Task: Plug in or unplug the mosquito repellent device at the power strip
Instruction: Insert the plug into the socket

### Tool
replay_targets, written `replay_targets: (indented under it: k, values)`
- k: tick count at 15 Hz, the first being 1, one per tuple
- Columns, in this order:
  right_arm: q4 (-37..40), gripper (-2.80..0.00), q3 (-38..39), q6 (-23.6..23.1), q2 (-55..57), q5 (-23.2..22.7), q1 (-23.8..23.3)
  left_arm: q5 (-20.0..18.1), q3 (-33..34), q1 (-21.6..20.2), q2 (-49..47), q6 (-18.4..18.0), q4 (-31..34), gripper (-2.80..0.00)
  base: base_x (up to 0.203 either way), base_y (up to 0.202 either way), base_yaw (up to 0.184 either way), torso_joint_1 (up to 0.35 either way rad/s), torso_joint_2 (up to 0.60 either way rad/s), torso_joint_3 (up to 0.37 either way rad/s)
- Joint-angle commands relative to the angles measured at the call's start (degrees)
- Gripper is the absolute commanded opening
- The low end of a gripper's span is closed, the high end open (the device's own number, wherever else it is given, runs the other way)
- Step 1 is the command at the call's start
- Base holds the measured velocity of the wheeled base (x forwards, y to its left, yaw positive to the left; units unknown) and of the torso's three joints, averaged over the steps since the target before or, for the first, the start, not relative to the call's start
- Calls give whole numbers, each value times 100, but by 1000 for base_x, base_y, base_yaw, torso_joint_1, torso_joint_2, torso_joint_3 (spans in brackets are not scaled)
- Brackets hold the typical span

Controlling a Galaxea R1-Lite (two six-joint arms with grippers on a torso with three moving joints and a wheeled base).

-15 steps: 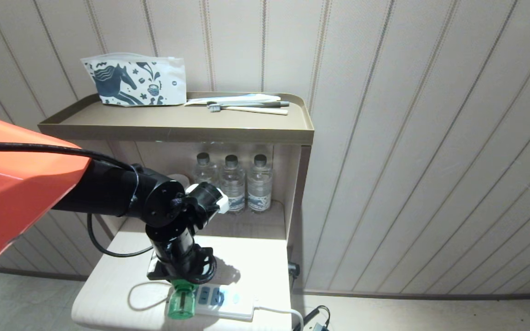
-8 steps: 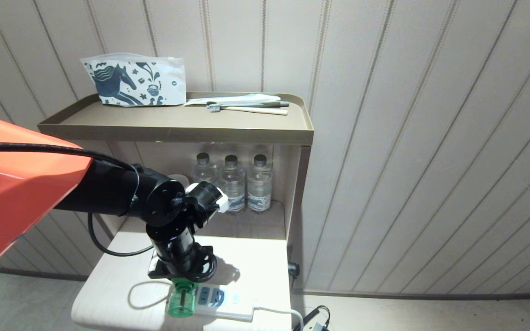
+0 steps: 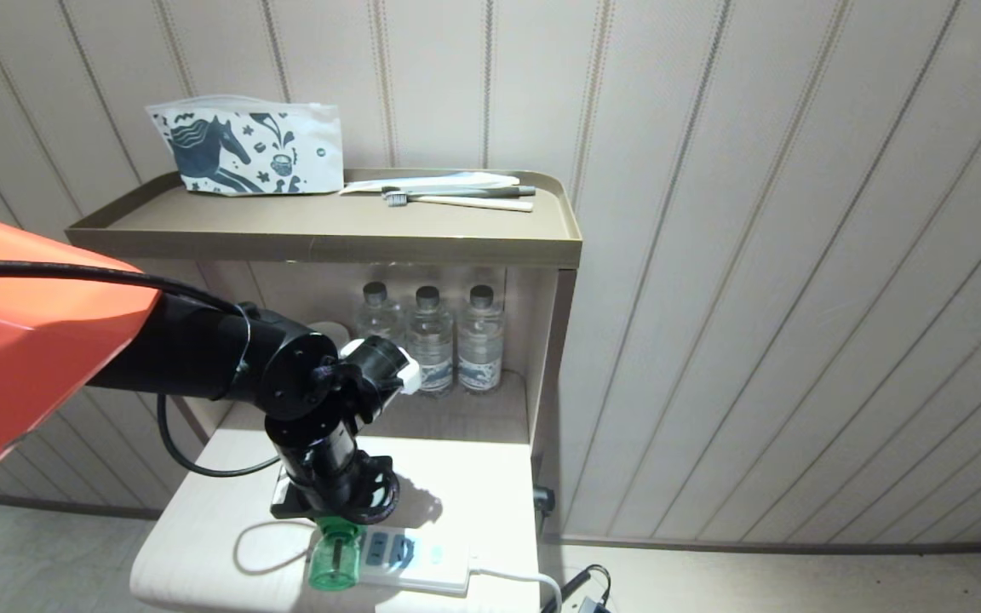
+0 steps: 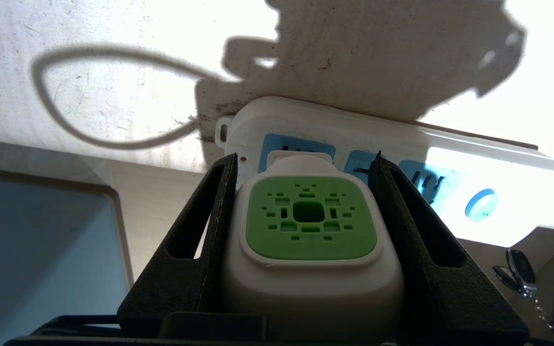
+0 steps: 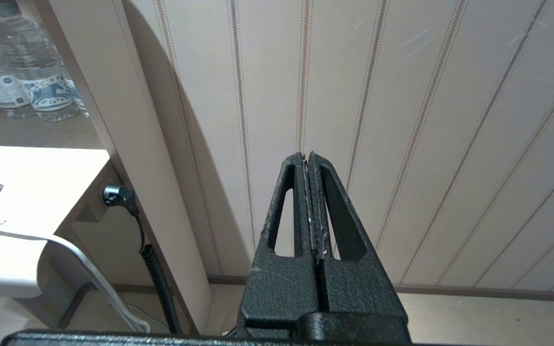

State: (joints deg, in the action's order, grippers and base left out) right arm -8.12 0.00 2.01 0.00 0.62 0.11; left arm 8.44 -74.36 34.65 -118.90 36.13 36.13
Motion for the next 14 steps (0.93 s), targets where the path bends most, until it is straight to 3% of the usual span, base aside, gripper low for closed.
replay_targets:
  k: [1,14]
  values:
    - [-5,-280,0,1,0,-1,7,45,-33,14,238,17,17,-280,0,0,0,0,0,0]
    - [-5,-280,0,1,0,-1,-2,43,345,295,906,128,22,-280,0,0,0,0,0,0]
